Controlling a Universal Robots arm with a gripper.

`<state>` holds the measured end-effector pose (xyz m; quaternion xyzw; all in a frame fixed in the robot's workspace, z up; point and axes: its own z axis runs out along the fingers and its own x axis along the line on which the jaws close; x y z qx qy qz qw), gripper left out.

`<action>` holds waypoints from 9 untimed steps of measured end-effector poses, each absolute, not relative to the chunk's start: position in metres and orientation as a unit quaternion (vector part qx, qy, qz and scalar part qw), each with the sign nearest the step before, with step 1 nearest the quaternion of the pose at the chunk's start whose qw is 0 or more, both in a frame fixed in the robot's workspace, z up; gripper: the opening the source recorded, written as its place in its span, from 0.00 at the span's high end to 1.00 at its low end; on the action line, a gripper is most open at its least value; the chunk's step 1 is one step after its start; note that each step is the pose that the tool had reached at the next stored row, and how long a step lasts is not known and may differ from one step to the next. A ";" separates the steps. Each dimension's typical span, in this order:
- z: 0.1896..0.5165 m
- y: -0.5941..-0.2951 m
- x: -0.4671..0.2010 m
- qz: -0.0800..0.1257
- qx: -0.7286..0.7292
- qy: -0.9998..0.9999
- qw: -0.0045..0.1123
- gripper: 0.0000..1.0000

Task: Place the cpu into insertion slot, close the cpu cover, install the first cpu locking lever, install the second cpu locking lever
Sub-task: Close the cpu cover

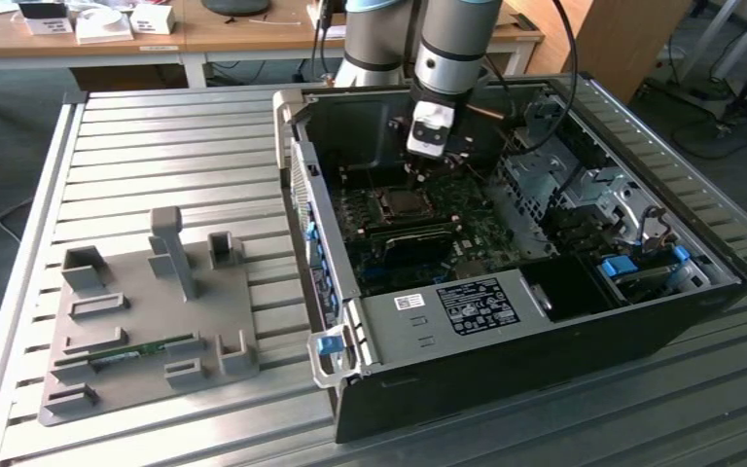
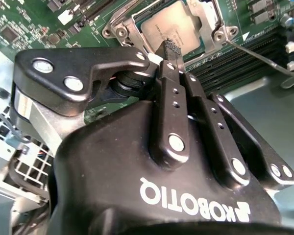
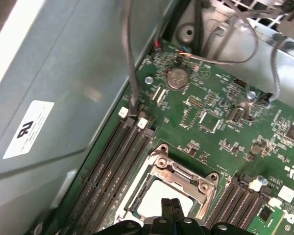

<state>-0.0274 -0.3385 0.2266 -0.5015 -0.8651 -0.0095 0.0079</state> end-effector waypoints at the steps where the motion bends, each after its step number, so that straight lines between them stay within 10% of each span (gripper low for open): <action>1: 0.227 -0.339 -0.027 -0.009 -0.497 -0.868 0.008 0.89; 9: 0.227 -0.339 -0.027 -0.009 -0.494 -0.869 0.008 0.89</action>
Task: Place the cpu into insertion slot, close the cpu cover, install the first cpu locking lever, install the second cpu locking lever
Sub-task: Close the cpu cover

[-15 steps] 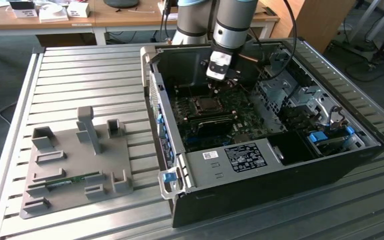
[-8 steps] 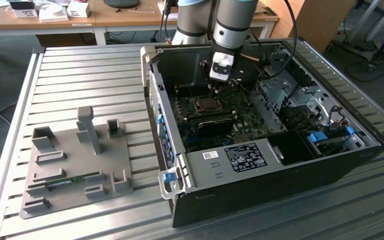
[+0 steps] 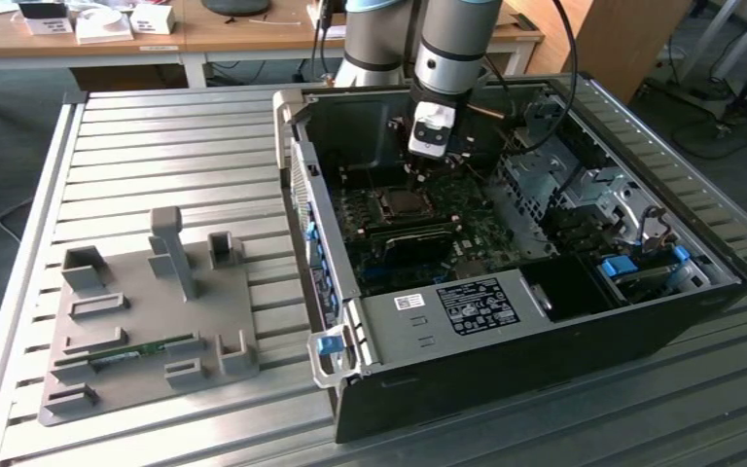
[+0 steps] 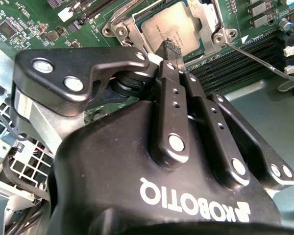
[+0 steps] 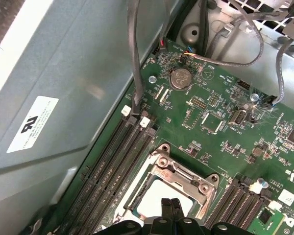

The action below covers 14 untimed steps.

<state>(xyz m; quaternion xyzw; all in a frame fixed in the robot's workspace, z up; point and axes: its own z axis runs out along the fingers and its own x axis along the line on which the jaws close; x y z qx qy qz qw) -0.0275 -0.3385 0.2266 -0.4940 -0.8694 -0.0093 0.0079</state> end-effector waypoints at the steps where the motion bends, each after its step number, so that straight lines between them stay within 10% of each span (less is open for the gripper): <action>1: 0.227 -0.339 -0.027 -0.009 -0.494 -0.869 0.008 0.89; 14: 0.227 -0.339 -0.028 -0.009 -0.436 -0.900 0.009 0.89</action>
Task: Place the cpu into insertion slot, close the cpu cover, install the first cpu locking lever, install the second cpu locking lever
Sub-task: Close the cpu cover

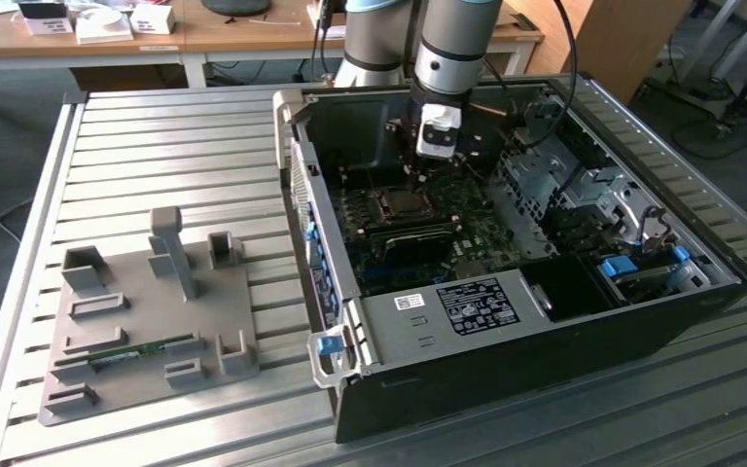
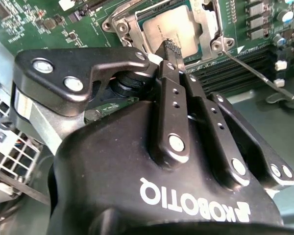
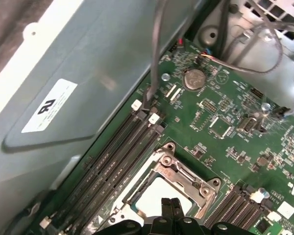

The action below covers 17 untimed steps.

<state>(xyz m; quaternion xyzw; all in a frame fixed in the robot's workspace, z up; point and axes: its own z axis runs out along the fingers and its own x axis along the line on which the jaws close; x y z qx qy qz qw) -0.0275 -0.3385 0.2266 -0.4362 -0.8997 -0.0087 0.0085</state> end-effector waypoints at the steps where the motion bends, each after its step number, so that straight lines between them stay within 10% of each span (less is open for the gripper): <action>1: 0.227 -0.339 -0.028 -0.009 -0.430 -0.903 0.009 0.89; 17: 0.227 -0.339 -0.028 -0.008 -0.334 -0.942 0.009 0.89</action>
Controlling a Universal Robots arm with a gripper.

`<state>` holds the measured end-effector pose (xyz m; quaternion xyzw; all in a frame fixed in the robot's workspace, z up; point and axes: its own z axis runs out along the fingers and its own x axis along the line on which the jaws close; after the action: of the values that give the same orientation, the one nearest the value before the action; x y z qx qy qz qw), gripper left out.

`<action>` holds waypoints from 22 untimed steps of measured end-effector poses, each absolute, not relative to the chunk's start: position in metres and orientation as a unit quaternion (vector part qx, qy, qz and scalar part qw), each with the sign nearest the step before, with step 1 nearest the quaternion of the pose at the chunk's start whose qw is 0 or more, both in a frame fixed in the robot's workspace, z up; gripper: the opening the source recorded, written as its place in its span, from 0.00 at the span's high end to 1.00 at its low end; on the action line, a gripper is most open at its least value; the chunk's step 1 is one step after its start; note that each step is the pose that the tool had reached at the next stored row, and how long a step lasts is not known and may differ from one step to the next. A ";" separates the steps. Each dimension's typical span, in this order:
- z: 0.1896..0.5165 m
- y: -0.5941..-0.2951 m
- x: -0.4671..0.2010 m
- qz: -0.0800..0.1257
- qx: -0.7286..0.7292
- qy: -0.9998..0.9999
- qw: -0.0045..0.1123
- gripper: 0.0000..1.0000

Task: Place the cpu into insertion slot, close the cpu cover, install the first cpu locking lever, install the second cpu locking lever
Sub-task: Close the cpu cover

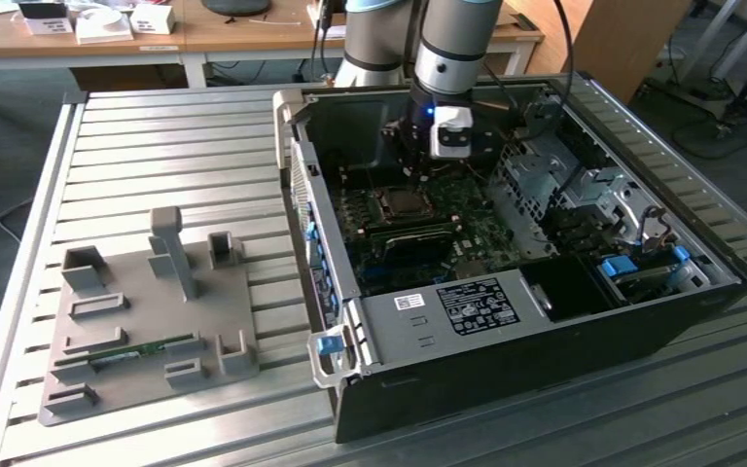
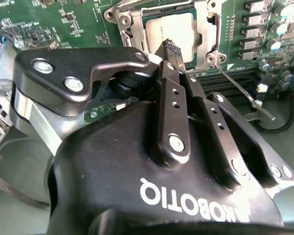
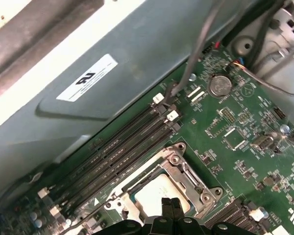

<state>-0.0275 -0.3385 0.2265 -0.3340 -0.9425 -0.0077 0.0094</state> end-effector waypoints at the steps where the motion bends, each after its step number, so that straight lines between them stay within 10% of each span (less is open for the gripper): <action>1: 0.227 -0.339 -0.027 -0.008 -0.328 -0.945 0.009 0.89; 22: 0.227 -0.339 -0.027 -0.007 -0.275 -0.961 0.010 0.89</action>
<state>-0.0275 -0.3385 0.2265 -0.2746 -0.9615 -0.0071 0.0099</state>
